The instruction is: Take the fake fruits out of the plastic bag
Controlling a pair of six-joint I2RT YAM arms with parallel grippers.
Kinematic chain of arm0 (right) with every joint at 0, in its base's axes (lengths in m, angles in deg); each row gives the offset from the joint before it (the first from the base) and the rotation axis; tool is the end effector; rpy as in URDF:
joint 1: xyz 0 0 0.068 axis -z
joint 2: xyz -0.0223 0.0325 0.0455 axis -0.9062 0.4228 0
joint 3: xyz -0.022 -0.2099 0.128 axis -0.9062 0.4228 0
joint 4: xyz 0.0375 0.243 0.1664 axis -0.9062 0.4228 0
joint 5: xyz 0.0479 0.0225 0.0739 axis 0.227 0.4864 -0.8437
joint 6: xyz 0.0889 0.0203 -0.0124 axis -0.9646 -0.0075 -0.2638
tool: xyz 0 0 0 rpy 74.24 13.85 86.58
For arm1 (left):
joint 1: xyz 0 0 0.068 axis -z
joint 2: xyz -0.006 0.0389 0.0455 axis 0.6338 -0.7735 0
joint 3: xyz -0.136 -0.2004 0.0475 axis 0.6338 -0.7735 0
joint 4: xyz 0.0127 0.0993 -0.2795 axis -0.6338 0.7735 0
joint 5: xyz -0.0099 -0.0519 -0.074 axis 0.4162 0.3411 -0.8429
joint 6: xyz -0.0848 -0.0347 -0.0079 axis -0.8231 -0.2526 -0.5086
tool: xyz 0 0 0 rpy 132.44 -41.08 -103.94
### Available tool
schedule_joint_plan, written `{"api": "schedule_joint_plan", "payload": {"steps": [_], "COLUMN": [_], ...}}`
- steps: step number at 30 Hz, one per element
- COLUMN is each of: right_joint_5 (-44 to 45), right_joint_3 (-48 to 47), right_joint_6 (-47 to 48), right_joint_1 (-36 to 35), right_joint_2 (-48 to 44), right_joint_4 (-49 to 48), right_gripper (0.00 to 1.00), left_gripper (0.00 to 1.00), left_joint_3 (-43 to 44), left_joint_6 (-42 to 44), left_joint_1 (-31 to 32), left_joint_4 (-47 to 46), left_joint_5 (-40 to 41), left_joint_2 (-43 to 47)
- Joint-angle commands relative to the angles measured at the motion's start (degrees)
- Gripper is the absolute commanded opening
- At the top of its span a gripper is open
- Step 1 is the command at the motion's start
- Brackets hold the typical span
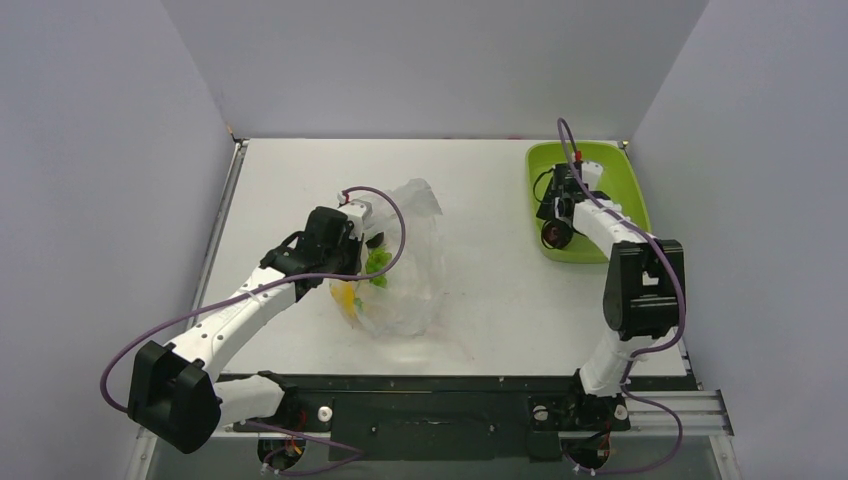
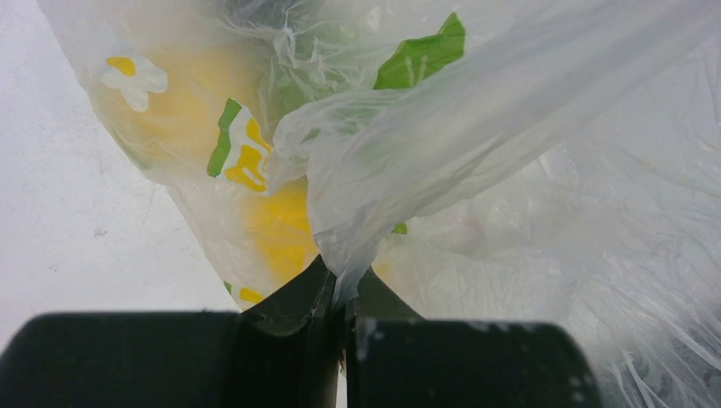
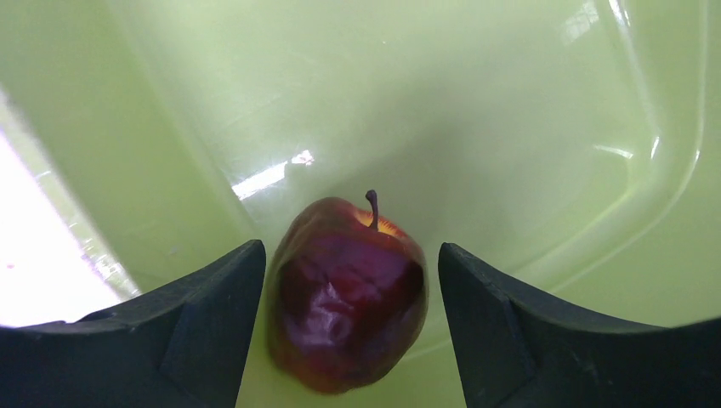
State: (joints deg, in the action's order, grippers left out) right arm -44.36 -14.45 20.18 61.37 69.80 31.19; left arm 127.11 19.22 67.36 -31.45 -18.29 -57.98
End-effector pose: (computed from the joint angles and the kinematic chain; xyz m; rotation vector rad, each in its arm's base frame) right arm 0.4329 0.0042 0.1212 0.5993 2.3924 -0.1316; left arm 0.2930 -0.1548 0.1898 0.3865 2.3774 -0.2894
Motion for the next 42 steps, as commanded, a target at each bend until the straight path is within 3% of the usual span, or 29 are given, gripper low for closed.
{"api": "schedule_joint_plan", "payload": {"steps": [1, 5, 11, 16, 23, 26, 28, 32, 42], "right_joint_5": [3.7, 5.6, 4.3, 3.1, 3.9, 7.0, 4.2, 1.4, -4.7], "right_joint_3": [-1.1, -0.6, 3.2, 13.2, 22.8, 27.5, 31.2, 28.9, 14.7], "right_joint_6": [1.1, 1.3, -0.2, -1.0, -2.7, -2.3, -2.2, -2.4, -2.4], "right_joint_1": [-1.3, -2.2, -5.7, -18.2, -35.4, -45.1, -49.5, -53.6, -54.9], "right_joint_2": [-6.1, -8.9, -14.4, -24.3, -34.8, -40.0, -42.7, -39.2, -17.5], "right_joint_4": [0.0, 0.0, -2.5, -9.5, -18.7, -26.3, -32.6, -34.3, -37.1], "right_gripper": [0.71, 0.81, 0.79, 0.76, 0.55, 0.51, 0.51, 0.49, 0.43], "left_gripper": [0.00, 0.00, 0.00, 0.00, 0.00, 0.00, 0.00, 0.00, 0.00], "left_joint_3": [2.3, 2.2, 2.4, 2.3, 1.5, 1.0, 0.6, -0.2, -1.7], "left_joint_6": [0.5, 0.6, 0.6, 0.9, 1.0, 1.0, 1.1, 1.2, 1.6], "left_joint_1": [0.1, 0.1, 0.1, 0.1, 0.4, 0.4, 0.4, 0.5, 1.2], "left_joint_4": [-1.1, -1.1, -1.1, -1.5, -3.0, -4.5, -5.2, -6.7, -8.5], "left_joint_5": [-0.8, -0.8, -0.8, -3.2, -3.9, -4.9, -5.2, -5.9, -6.9], "left_joint_2": [0.6, 0.5, 0.7, 1.0, 3.4, 4.9, 6.0, 8.0, 10.1]}}
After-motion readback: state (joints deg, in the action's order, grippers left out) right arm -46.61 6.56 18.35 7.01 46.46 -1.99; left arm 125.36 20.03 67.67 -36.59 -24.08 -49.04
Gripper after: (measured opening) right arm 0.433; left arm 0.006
